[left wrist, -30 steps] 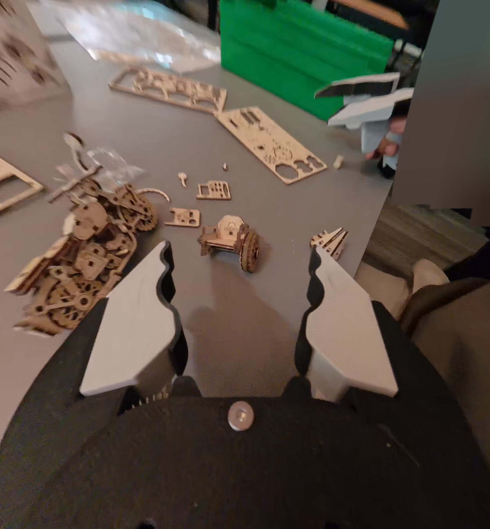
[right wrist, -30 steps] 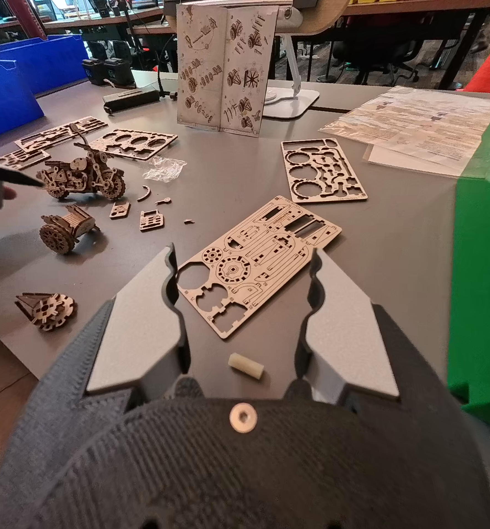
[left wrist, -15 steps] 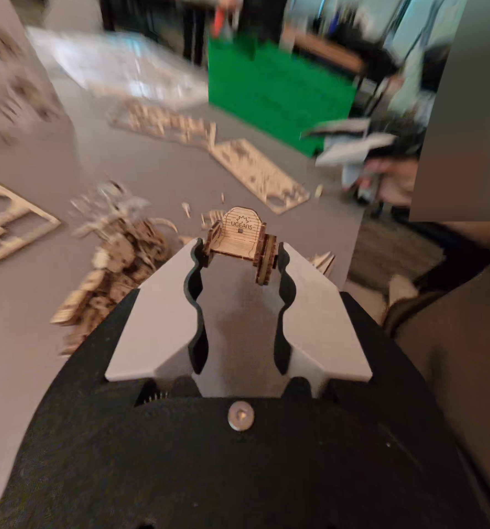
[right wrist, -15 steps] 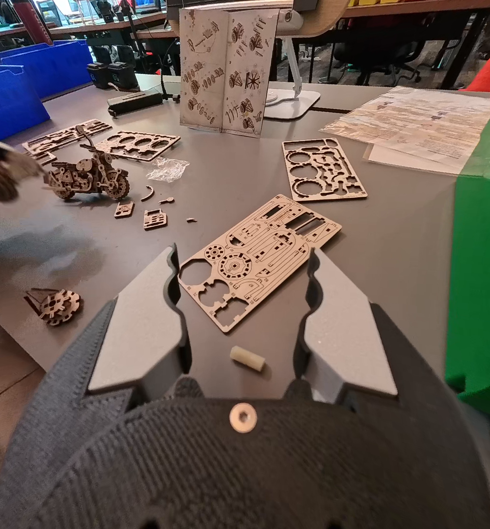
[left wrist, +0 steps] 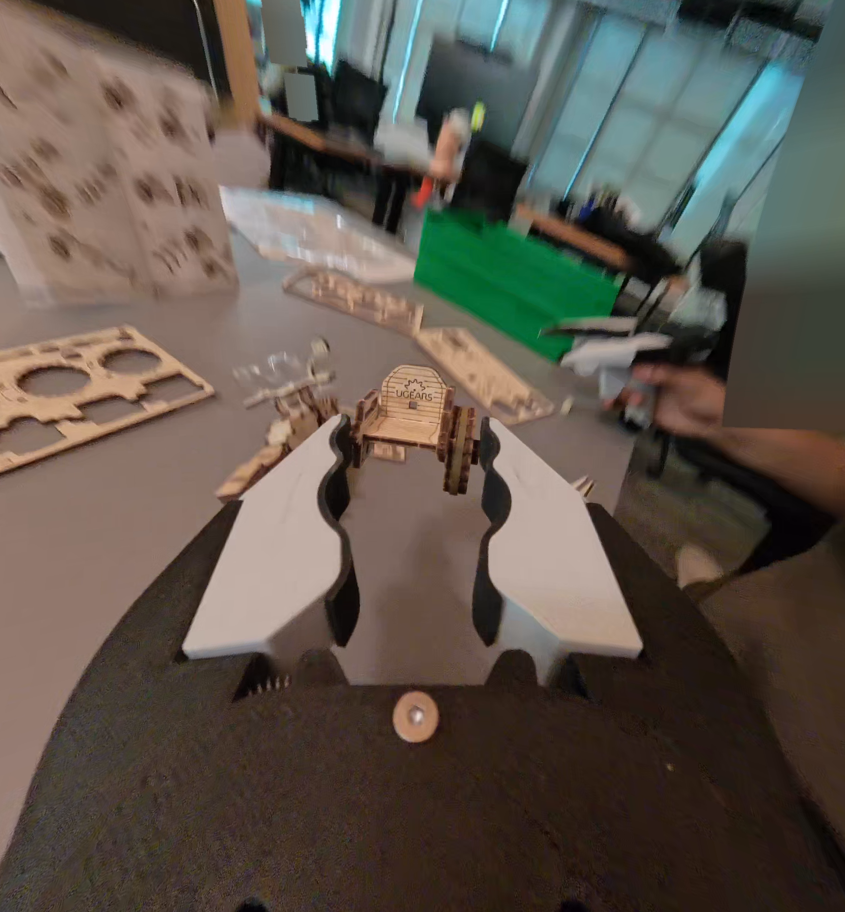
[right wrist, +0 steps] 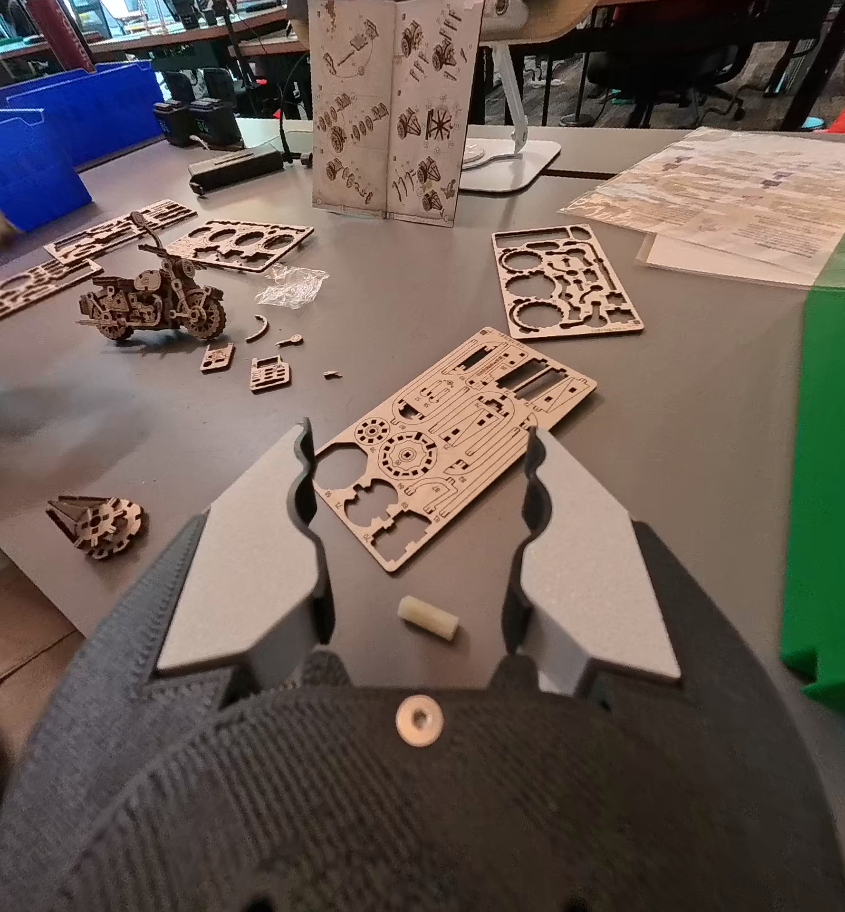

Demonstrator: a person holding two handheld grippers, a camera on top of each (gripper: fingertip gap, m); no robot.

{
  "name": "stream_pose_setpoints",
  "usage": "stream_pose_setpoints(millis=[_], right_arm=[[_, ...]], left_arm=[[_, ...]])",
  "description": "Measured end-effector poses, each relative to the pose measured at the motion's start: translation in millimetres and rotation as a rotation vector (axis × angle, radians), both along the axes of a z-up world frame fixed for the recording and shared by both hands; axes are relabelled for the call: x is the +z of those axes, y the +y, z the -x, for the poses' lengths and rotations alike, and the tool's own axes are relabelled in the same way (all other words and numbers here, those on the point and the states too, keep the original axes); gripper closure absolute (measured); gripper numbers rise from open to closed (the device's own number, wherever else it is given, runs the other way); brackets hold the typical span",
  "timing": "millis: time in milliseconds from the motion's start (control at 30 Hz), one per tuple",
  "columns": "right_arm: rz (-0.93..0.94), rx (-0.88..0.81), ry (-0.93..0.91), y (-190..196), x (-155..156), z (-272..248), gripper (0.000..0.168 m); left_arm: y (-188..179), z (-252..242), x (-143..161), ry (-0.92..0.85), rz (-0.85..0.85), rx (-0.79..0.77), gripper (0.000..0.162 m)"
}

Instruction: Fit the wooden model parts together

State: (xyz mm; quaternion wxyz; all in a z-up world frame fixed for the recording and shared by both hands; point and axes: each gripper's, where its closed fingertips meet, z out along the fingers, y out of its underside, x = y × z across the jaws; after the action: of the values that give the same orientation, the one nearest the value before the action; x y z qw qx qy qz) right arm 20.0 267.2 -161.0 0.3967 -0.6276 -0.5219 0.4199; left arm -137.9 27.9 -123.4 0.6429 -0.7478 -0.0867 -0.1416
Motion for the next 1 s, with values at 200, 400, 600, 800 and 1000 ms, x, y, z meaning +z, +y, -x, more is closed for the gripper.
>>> stream_pose_setpoints(millis=[200,400,600,800,1000], right_arm=[[0.003,0.023,-0.003,-3,0,1,0.083],[0.001,0.029,-0.014,-4,-2,1,0.084],[-0.005,0.037,-0.019,-6,-3,2,0.086],[0.014,0.041,-0.015,-7,-3,1,0.087],[0.028,0.033,0.022,-5,4,-2,0.093]], left_arm=[[27,-42,-40,0.017,0.204,-0.122,0.113],[33,-51,-55,-0.083,0.281,-0.175,0.113],[31,-52,-62,-0.153,0.319,-0.183,0.112],[31,-54,-68,-0.095,0.370,-0.169,0.115],[33,-62,-77,0.073,0.439,-0.161,0.108]])
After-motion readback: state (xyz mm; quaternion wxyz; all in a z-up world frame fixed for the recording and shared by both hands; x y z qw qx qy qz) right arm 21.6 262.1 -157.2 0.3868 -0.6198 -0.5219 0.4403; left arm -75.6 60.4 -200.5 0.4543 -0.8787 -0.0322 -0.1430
